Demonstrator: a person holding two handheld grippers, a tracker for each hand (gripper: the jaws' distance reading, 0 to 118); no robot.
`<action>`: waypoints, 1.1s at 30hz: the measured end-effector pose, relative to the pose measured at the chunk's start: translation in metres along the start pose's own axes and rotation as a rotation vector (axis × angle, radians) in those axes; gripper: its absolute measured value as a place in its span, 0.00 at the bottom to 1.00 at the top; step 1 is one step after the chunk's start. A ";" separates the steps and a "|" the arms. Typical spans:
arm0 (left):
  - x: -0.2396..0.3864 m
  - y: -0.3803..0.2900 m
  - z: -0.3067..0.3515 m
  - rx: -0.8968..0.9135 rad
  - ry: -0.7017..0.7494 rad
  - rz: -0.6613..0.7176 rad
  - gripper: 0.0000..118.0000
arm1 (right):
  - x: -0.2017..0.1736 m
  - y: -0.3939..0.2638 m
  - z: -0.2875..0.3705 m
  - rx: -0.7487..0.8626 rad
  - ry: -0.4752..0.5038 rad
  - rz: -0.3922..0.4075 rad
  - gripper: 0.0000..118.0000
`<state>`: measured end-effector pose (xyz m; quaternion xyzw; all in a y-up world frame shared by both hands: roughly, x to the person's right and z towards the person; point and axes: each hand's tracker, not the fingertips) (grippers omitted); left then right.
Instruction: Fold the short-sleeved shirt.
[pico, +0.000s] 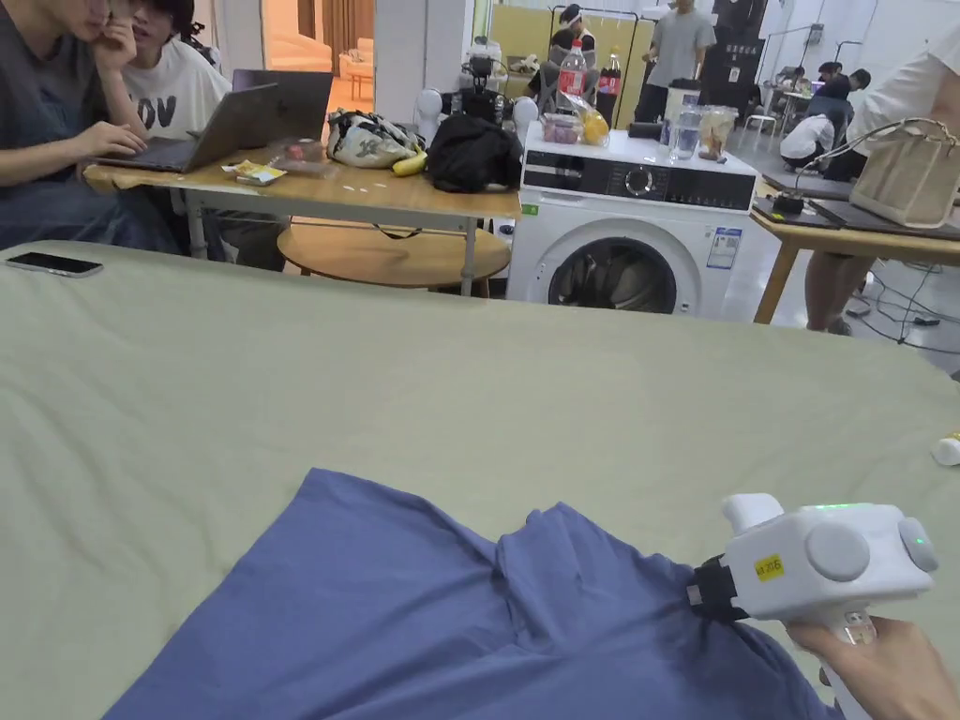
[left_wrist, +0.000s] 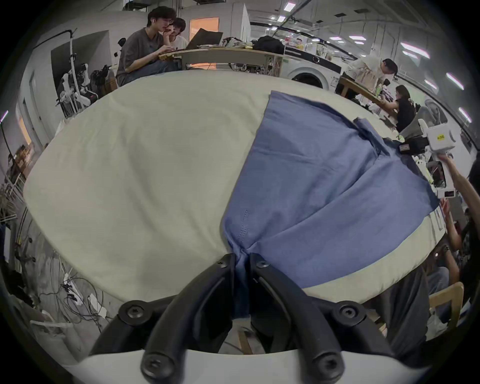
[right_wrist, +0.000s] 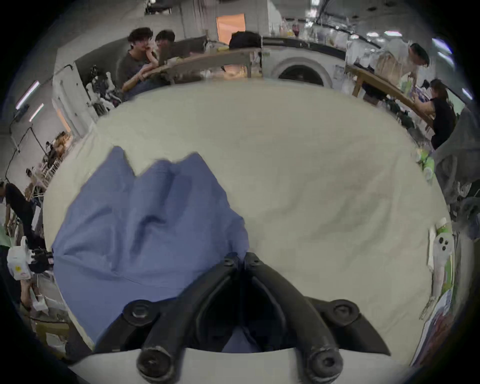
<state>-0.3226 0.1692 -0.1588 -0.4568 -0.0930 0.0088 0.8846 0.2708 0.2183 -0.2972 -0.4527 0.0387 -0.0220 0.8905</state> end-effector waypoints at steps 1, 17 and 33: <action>-0.002 0.000 0.004 0.014 -0.015 0.012 0.04 | -0.001 0.001 0.013 0.035 0.011 -0.007 0.00; 0.031 0.240 0.171 0.763 -0.126 -0.072 0.02 | -0.022 0.092 0.300 0.671 -0.169 0.005 0.00; 0.068 0.480 0.215 0.885 0.080 -0.068 0.02 | -0.020 0.274 0.334 0.877 -0.379 -0.021 0.00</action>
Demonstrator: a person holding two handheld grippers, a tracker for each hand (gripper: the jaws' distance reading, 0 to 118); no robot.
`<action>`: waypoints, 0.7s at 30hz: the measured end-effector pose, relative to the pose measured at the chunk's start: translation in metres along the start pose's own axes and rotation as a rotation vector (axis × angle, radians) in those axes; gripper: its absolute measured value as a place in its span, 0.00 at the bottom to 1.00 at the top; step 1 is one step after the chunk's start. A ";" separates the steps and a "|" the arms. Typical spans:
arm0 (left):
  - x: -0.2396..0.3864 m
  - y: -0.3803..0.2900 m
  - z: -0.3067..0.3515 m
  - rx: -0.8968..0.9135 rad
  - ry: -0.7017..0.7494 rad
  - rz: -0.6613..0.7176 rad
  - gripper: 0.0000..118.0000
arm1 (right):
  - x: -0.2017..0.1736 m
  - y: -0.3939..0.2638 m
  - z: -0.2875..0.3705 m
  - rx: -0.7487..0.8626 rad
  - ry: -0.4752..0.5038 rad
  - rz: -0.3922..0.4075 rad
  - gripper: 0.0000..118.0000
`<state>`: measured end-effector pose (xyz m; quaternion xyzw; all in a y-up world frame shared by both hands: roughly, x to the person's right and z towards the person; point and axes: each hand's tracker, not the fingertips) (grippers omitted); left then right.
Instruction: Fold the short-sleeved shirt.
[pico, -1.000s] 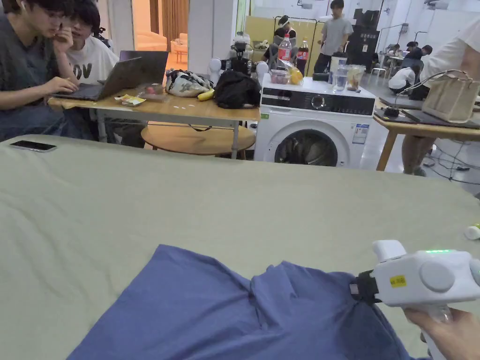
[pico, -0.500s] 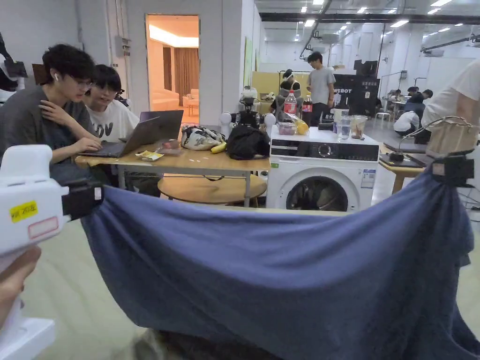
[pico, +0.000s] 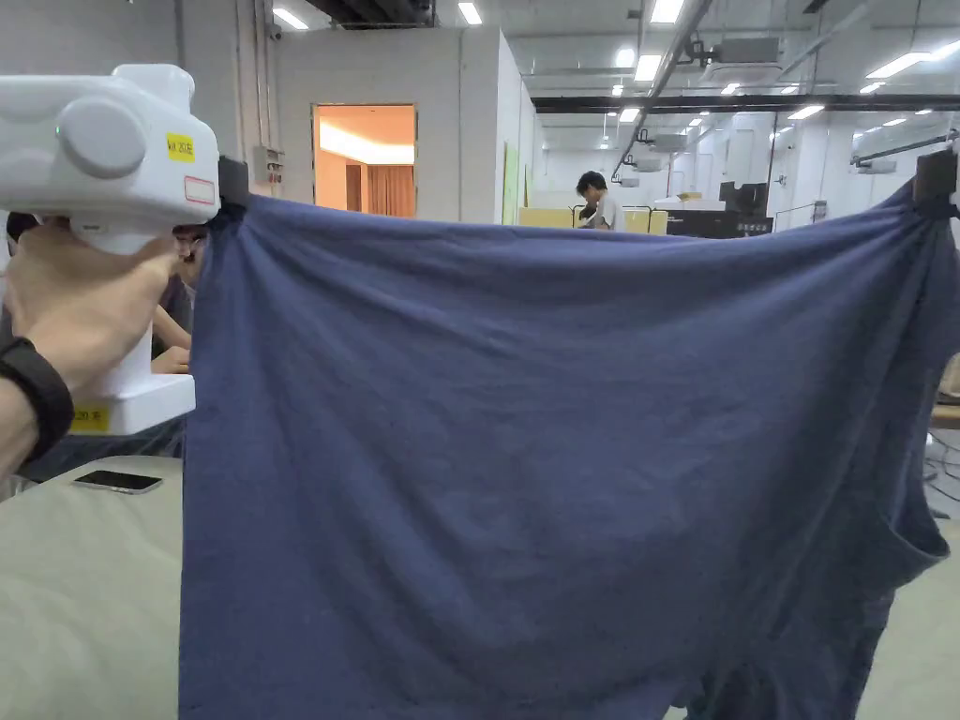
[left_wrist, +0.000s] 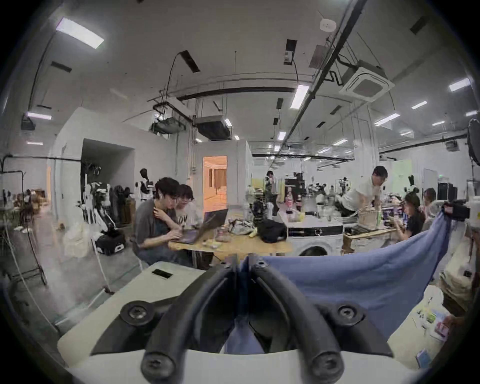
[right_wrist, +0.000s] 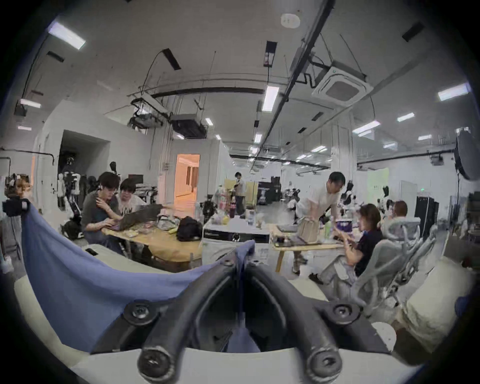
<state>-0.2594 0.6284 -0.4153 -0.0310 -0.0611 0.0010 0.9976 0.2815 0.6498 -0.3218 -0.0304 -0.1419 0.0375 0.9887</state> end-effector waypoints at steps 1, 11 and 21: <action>0.001 0.005 -0.002 0.010 0.011 0.001 0.02 | -0.003 0.007 -0.003 0.006 -0.008 0.009 0.00; -0.015 0.005 -0.039 0.014 0.032 0.043 0.02 | -0.014 0.027 -0.024 0.036 -0.037 -0.023 0.00; 0.003 -0.118 -0.009 -0.151 -0.108 0.015 0.02 | -0.008 -0.093 0.007 -0.111 0.084 -0.055 0.00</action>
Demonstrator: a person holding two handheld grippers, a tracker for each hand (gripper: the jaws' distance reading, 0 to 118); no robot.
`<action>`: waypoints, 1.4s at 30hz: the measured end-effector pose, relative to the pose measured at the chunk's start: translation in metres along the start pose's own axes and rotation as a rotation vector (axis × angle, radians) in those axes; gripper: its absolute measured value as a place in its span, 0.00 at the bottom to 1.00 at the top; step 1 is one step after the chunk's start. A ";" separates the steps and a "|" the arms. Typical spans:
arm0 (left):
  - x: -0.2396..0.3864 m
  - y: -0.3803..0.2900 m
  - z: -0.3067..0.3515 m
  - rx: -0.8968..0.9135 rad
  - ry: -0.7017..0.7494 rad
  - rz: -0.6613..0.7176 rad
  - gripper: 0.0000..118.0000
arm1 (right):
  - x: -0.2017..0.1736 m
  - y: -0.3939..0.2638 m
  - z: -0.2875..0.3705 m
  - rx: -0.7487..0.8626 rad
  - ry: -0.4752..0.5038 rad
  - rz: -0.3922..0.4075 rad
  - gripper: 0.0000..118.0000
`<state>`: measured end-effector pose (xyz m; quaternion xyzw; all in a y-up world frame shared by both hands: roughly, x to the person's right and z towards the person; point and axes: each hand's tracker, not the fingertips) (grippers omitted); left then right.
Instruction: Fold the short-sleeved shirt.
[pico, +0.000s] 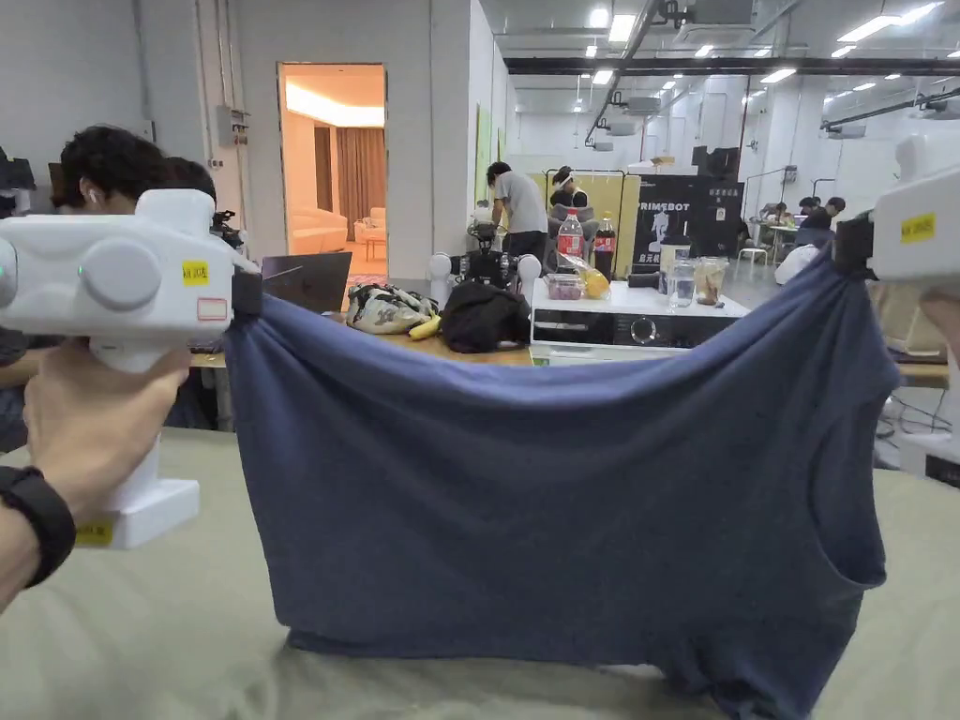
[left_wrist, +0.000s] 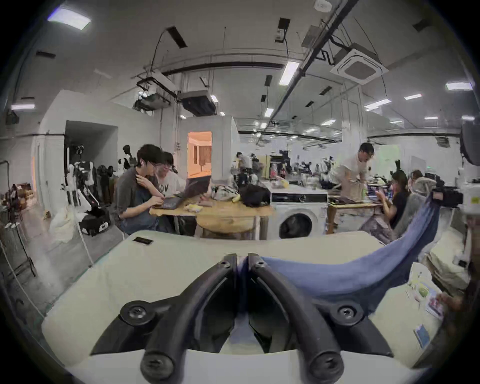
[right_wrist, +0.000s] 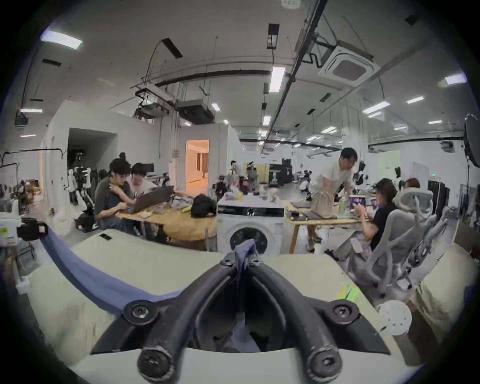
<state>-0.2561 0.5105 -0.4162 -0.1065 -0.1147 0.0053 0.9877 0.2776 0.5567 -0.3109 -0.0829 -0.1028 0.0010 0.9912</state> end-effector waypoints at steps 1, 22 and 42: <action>-0.002 -0.014 0.008 -0.011 -0.016 0.005 0.02 | 0.003 -0.013 0.015 -0.019 0.027 0.003 0.00; -0.035 -0.342 0.203 -0.532 -0.161 0.175 0.02 | 0.064 -0.362 0.215 -0.614 0.122 -0.105 0.01; 0.039 -0.250 0.235 -0.061 -0.218 0.088 0.40 | -0.001 -0.294 0.251 -0.212 0.100 -0.100 0.48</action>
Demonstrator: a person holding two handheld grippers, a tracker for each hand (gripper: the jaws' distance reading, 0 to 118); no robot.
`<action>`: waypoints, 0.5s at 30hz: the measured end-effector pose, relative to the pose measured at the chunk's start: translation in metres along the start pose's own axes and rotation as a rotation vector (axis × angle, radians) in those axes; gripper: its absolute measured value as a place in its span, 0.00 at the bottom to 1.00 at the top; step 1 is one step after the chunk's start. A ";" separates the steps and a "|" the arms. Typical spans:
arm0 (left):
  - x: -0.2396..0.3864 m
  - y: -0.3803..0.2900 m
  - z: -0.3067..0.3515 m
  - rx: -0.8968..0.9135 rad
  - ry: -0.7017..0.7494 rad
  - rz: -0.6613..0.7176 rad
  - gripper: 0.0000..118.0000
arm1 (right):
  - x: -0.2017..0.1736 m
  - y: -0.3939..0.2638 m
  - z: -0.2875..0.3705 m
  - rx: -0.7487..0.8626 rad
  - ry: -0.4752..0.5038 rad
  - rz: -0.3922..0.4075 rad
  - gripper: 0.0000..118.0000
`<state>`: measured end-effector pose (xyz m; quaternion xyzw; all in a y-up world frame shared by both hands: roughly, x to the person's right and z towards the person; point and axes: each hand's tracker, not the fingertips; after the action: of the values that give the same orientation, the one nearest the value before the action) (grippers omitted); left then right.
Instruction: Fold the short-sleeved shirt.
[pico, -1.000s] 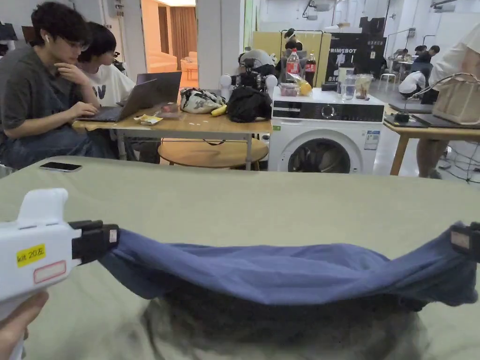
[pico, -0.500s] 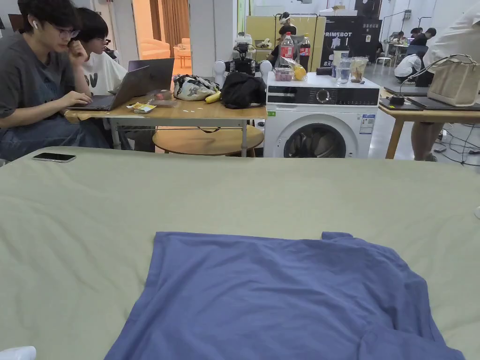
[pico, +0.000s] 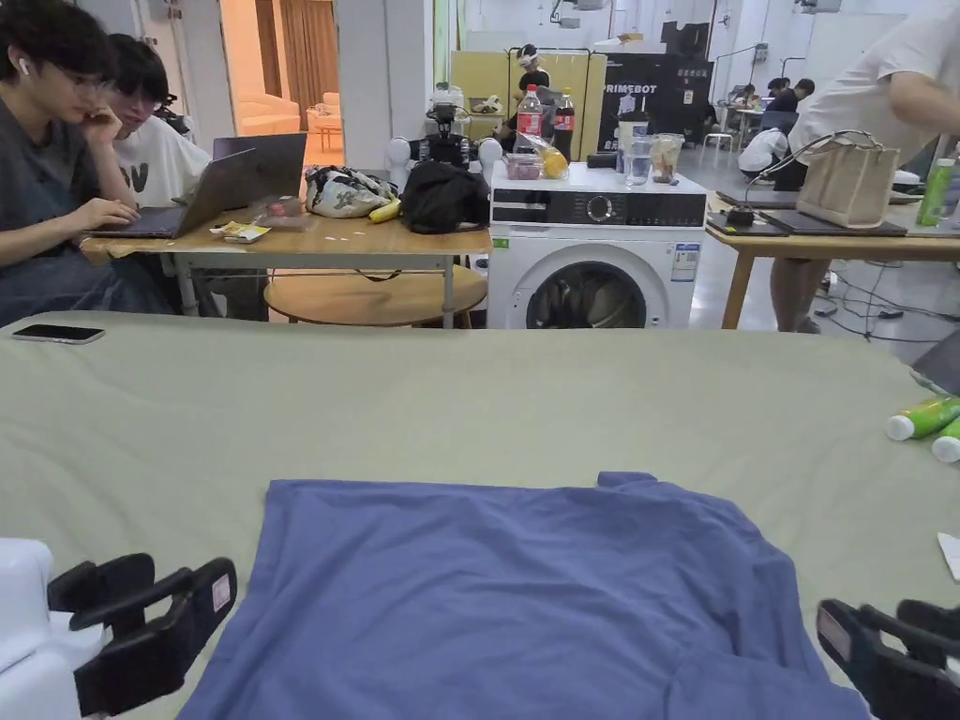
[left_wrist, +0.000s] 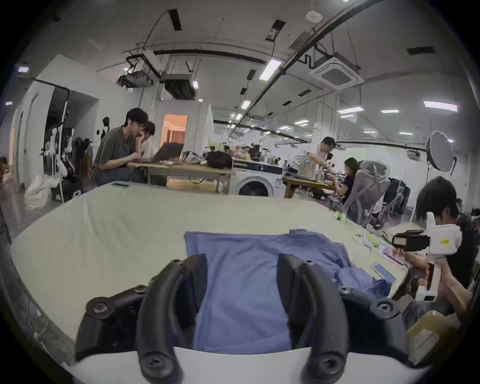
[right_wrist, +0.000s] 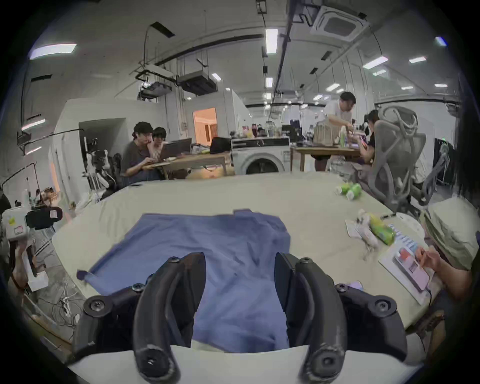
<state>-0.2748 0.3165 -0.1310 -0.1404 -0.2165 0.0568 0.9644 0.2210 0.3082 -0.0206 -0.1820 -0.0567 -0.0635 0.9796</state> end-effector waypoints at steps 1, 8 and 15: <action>0.006 0.002 -0.001 0.012 0.004 -0.017 0.26 | -0.006 0.002 -0.001 0.031 0.017 0.000 0.48; 0.019 -0.005 0.005 0.035 -0.040 0.044 0.00 | -0.031 -0.001 -0.018 0.000 -0.085 -0.065 0.00; -0.001 -0.013 0.018 0.003 0.025 0.002 0.00 | -0.045 -0.021 -0.015 0.010 -0.009 0.040 0.00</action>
<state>-0.2828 0.3086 -0.1116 -0.1399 -0.2042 0.0561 0.9672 0.1744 0.2878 -0.0331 -0.1787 -0.0577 -0.0431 0.9813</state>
